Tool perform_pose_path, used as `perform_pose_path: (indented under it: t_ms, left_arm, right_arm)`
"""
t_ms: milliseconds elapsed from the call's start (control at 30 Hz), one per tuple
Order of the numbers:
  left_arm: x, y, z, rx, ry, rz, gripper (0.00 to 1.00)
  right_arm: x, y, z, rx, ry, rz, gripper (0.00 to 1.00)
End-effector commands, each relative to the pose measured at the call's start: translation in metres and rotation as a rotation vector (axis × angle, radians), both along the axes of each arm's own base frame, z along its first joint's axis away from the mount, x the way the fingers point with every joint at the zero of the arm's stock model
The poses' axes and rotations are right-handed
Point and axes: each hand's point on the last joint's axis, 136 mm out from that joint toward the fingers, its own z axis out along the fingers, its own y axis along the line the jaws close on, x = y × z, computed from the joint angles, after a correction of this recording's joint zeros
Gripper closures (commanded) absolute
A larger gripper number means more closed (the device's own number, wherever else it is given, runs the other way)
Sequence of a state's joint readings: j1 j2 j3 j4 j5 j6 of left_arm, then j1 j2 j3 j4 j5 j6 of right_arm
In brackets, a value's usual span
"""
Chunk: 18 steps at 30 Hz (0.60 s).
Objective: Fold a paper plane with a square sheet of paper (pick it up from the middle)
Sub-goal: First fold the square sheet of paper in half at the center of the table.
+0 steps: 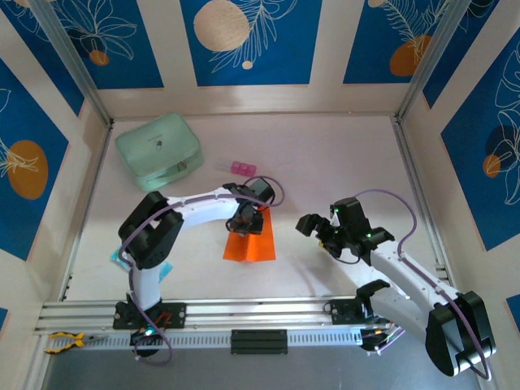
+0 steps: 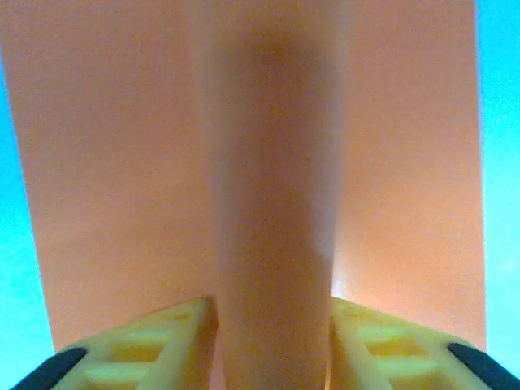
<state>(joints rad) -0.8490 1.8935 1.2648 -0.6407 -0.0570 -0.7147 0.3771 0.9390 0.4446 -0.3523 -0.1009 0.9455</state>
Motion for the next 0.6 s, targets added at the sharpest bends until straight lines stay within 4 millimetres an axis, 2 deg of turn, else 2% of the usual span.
perform_pose_path:
  t_ms: [0, 233, 467, 567]
  left_arm:
    - [0.001, -0.015, 0.018, -0.102, -0.039, -0.023, 0.64]
    - [0.003, -0.031, 0.037, -0.223, -0.06, -0.034, 0.66]
    - [0.003, -0.07, 0.068, -0.537, -0.005, -0.06, 0.66]
    - [0.003, -0.078, 0.078, -0.621, 0.006, -0.072, 0.65]
  right_arm:
    - [0.0, 0.001, 0.002, 0.019, 0.009, -0.008, 0.01]
    - [0.001, 0.006, 0.005, 0.025, 0.004, 0.033, 0.01]
    - [0.005, 0.005, 0.012, 0.009, -0.017, 0.063, 0.01]
    - [0.005, 0.008, 0.018, 0.035, -0.027, 0.104, 0.01]
